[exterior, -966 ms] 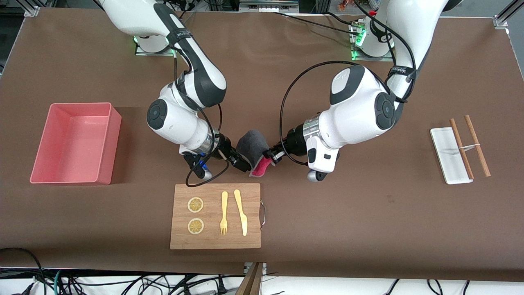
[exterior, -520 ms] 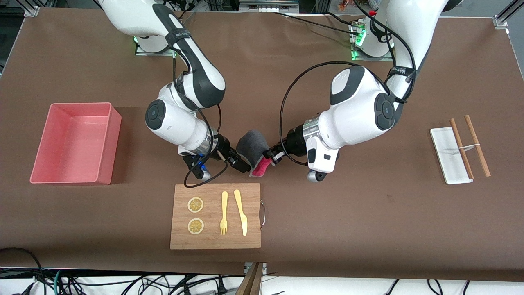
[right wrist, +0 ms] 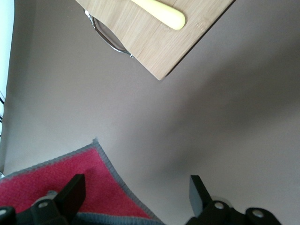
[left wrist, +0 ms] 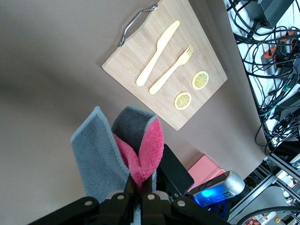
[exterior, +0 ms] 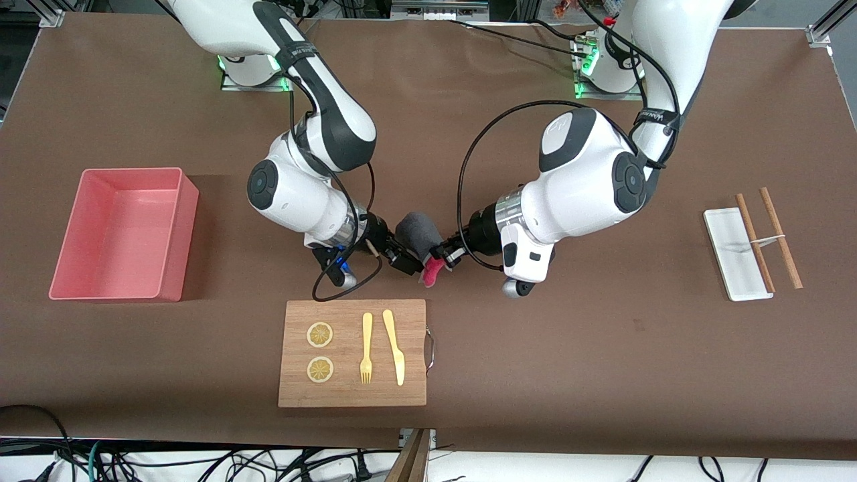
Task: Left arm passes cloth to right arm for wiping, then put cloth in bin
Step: 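Grasp the hanging cloth with the right gripper beside the left gripper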
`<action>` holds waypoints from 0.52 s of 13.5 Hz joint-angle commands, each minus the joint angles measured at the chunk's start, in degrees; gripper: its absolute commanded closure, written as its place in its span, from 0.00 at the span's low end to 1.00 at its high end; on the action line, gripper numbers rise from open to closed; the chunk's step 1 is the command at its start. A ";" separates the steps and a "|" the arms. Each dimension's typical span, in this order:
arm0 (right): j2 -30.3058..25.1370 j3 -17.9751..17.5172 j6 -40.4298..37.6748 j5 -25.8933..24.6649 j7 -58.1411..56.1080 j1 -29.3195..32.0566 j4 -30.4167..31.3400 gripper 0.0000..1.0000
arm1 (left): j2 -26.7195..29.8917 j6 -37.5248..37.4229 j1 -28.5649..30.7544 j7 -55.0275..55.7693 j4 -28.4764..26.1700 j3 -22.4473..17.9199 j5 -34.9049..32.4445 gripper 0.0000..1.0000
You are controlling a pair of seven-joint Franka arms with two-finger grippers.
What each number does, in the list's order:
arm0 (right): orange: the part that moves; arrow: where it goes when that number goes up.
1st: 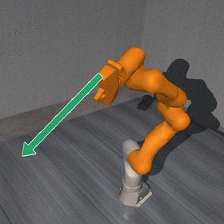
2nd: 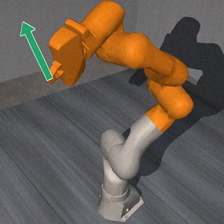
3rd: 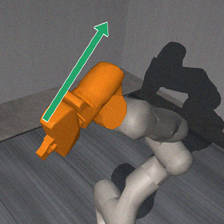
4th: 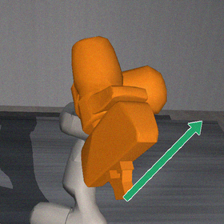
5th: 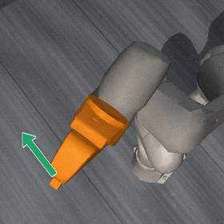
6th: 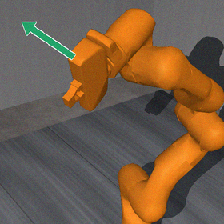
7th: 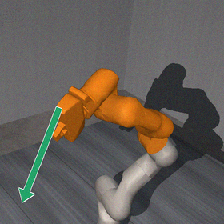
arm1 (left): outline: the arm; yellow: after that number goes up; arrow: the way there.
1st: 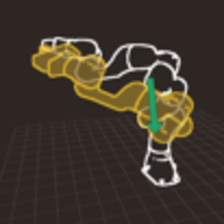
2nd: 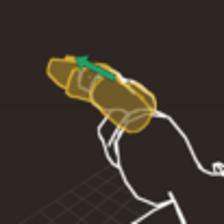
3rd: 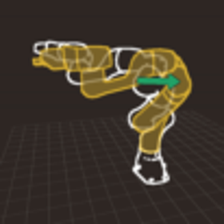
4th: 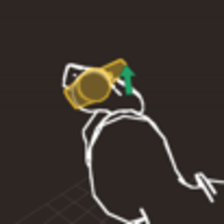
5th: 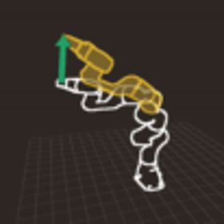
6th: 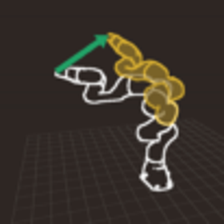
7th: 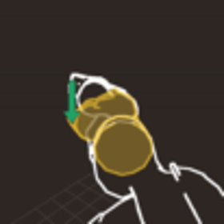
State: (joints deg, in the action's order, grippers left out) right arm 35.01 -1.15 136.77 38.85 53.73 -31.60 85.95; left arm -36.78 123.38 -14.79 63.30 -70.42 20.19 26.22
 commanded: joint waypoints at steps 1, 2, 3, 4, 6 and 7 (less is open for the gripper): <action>0.32 -0.16 0.16 2.90 -0.03 -0.13 -0.61 0.20 | -1.27 -0.25 -0.50 -0.20 2.40 -0.41 1.47 1.00; 0.23 -0.16 0.16 2.90 -0.29 -0.05 -0.61 0.19 | -1.27 -0.25 -0.50 -0.20 2.40 -0.50 1.47 1.00; -0.03 -0.08 -0.19 2.90 -0.47 0.56 -0.61 0.18 | -1.27 -0.25 -0.50 -0.20 2.40 -0.41 1.47 1.00; -0.21 -0.08 -0.89 2.81 -0.65 1.09 -0.61 0.14 | -1.27 -0.25 -0.50 -0.20 2.40 -0.50 1.47 1.00; -0.38 0.01 -2.81 2.55 -0.82 1.88 -0.61 0.01 | -1.27 -0.25 -0.50 -0.20 2.40 -0.50 1.47 1.00; -0.39 0.01 -4.31 2.37 -1.08 2.41 -0.69 0.01 | -1.27 -0.25 -0.50 -0.20 2.40 -0.50 1.47 1.00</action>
State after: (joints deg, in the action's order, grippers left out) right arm 35.00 -0.94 135.26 40.24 53.66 -30.30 85.80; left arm -36.79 123.38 -14.79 63.30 -70.41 20.16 26.22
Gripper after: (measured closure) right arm 0.075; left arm 0.934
